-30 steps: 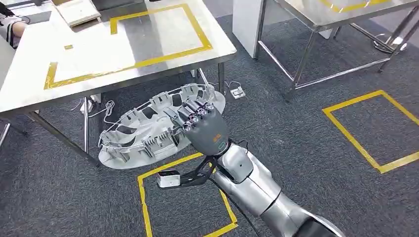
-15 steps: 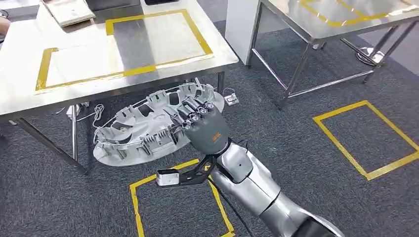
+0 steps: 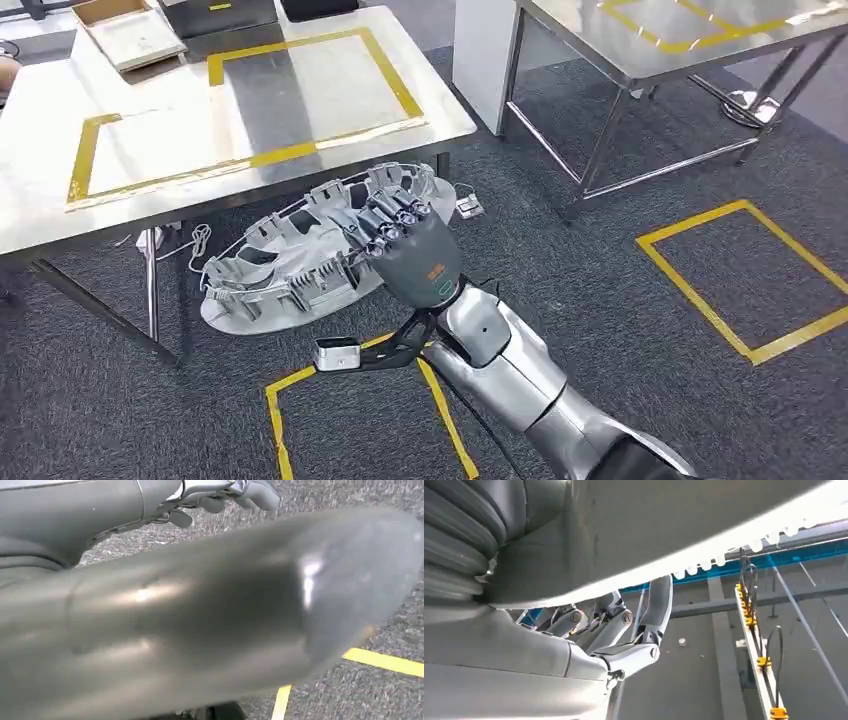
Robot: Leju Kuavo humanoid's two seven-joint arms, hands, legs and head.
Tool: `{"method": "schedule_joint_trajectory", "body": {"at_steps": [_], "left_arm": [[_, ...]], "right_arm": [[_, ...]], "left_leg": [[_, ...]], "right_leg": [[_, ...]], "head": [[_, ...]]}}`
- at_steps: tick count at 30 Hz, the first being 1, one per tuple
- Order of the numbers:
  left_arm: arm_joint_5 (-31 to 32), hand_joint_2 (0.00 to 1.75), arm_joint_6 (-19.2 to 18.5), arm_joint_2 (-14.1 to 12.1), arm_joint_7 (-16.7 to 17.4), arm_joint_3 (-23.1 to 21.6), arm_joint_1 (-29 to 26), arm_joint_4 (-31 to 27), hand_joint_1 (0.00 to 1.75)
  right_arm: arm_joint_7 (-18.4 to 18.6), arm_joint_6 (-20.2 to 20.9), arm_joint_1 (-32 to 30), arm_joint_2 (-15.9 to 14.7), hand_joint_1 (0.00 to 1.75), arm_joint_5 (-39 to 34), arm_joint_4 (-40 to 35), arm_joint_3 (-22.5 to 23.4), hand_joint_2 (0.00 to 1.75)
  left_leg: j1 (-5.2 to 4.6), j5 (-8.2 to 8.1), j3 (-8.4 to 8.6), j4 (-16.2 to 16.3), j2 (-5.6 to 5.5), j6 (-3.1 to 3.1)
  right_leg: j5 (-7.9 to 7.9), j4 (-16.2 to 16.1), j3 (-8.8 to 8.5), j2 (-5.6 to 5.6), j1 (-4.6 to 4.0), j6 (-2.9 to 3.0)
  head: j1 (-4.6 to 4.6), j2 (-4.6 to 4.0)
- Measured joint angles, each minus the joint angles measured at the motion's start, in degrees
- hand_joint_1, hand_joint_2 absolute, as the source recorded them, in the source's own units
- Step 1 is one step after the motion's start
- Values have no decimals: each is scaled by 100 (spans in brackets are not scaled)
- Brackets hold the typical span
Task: Take the parts from the cabinet and place them on the table.
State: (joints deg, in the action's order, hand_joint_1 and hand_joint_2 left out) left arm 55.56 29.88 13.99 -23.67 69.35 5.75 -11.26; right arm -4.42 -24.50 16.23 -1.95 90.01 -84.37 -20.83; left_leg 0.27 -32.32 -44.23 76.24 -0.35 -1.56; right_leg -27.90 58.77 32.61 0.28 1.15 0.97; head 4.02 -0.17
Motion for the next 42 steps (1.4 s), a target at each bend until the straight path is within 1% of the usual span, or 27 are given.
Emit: {"method": "schedule_joint_trajectory", "body": {"at_steps": [2,4,5,6,10,11,14,15,16,17,19,20,22,23,26,28,29,30,31,32,34,35,36,37,40,41,42], "left_arm": [[-9,0,0,0,2,-2,1,0,0],[-11,0,0,4,15,-2,3,0,0],[-11,0,0,20,37,-2,12,9,0],[-11,0,0,17,53,-2,21,7,0],[-9,0,0,17,68,0,5,4,0],[-4,0,0,20,74,0,8,4,0],[15,0,0,17,96,0,12,4,0],[15,0,0,15,98,0,9,4,0],[15,0,-2,15,98,-2,5,4,0],[15,0,-7,15,98,0,5,4,0],[15,0,-13,18,98,0,8,7,0],[15,0,-20,37,107,0,4,20,0],[15,0,-37,28,122,-2,18,15,0],[15,0,-42,28,133,-2,17,15,0],[15,0,-46,24,148,-2,22,9,0],[15,0,-48,22,151,-2,29,9,0],[15,0,-48,17,153,-2,19,7,0],[13,0,-48,13,168,0,8,7,0],[0,0,-48,9,177,0,-9,7,0],[-2,0,-48,7,181,0,-14,9,0],[-2,0,-48,2,181,0,-8,7,0],[-2,0,-48,4,179,0,-12,11,0],[-2,0,-50,9,166,0,0,13,0],[-2,0,-52,9,160,0,7,13,0],[0,0,-52,9,136,0,1,7,0],[7,0,-52,9,131,0,0,7,0],[22,0,-65,9,129,0,5,7,0]], "right_arm": [[-26,37,-10,0,175,0,0,-2,175],[-59,55,-6,4,175,0,0,-4,175],[-61,59,3,4,175,0,0,-4,175],[-68,72,21,7,175,0,2,-7,175],[-68,87,39,20,175,2,24,-26,175],[-66,90,62,20,175,0,35,-39,175],[-66,96,80,22,175,0,105,-57,175],[-66,96,79,22,175,0,135,-57,175],[-66,105,78,22,175,-2,164,-57,175],[-68,109,79,22,175,0,188,-61,175],[-68,114,83,22,175,0,195,-63,175],[-66,114,93,22,175,0,199,-63,175],[-70,114,115,35,175,-2,201,-66,175],[-90,116,122,35,175,-2,201,-66,175],[-168,122,125,46,175,-17,205,-81,175],[-184,127,136,61,175,-22,208,-85,175],[-190,127,137,61,175,-24,210,-87,175],[-195,129,137,63,175,-31,216,-92,175],[-197,135,135,63,175,-39,230,-96,175],[-199,155,133,63,175,-48,247,-100,175],[-243,190,143,63,175,-77,278,-103,175],[-247,240,168,63,175,-70,321,-105,175],[-234,278,228,63,175,-68,378,-105,175],[-229,291,284,63,175,-68,433,-105,175],[-249,284,345,61,175,-164,562,-92,175],[-269,273,371,63,175,-219,586,-90,175],[-288,262,418,63,175,-295,612,-85,175]], "left_leg": [[56,420,202,-496,2,-67],[116,885,669,-1469,6,-128],[73,736,774,-1586,-18,-148],[72,729,766,-1602,-29,1],[65,672,805,-1622,-28,217],[61,651,827,-1623,-28,251],[9,590,876,-1620,-19,343],[-23,562,906,-1619,-20,368],[-53,535,949,-1619,-26,382],[-82,507,997,-1619,-38,395],[-127,438,1106,-1620,-50,404],[-146,406,1119,-1619,-48,385],[-139,379,1096,-1624,-46,321],[-122,370,1108,-1646,-38,294],[-140,283,1108,-1496,-27,185],[-77,9,711,-811,-22,97],[-37,-143,395,-302,-20,44],[-16,-161,225,-67,-17,14],[15,-34,139,-36,-14,-22],[41,204,189,-262,-7,-51],[91,828,529,-1154,7,-99],[114,908,652,-1493,11,-114],[66,752,804,-1659,-10,-53],[73,732,771,-1609,-3,43],[71,658,837,-1634,-23,200],[71,633,881,-1646,-27,239],[66,605,905,-1646,-26,273]], "right_leg": [[-49,8,-59,10,65,-72],[-124,27,-131,13,121,-171],[-160,41,-122,22,94,-228],[-169,44,-112,27,77,-270],[-232,15,-174,4,113,-400],[-331,242,-64,-10,101,-389],[-763,1584,746,-7,25,-341],[-729,1795,927,-7,5,-316],[-560,1722,963,-7,-20,-273],[-296,1429,887,-7,-53,-213],[298,444,518,-8,-145,-54],[266,220,406,-32,-207,52],[230,81,351,-17,-210,4],[218,81,349,-6,-228,22],[217,-84,154,-3,-121,43],[165,-84,97,-11,-102,65],[119,-84,50,-13,-89,62],[80,-84,15,-12,-78,49],[36,-83,-46,-6,-56,27],[-12,-79,-106,1,-34,-1],[-123,-59,-232,8,14,-77],[-183,-56,-241,6,15,-131],[-237,-23,-234,32,-11,-191],[-226,-66,-238,29,-18,-226],[-244,-40,-321,22,3,-320],[-277,117,-265,7,6,-335],[-377,455,-64,-3,6,-340]], "head": [[0,2],[-4,2],[-53,2],[-61,2],[-2,2],[9,2],[28,2],[31,2],[31,2],[33,2],[31,2],[2,2],[-13,2],[-11,2],[-26,2],[-41,2],[-33,2],[-39,2],[-37,2],[-37,2],[-39,2],[-48,2],[-94,2],[-76,2],[-55,2],[-20,2],[-13,0]]}}
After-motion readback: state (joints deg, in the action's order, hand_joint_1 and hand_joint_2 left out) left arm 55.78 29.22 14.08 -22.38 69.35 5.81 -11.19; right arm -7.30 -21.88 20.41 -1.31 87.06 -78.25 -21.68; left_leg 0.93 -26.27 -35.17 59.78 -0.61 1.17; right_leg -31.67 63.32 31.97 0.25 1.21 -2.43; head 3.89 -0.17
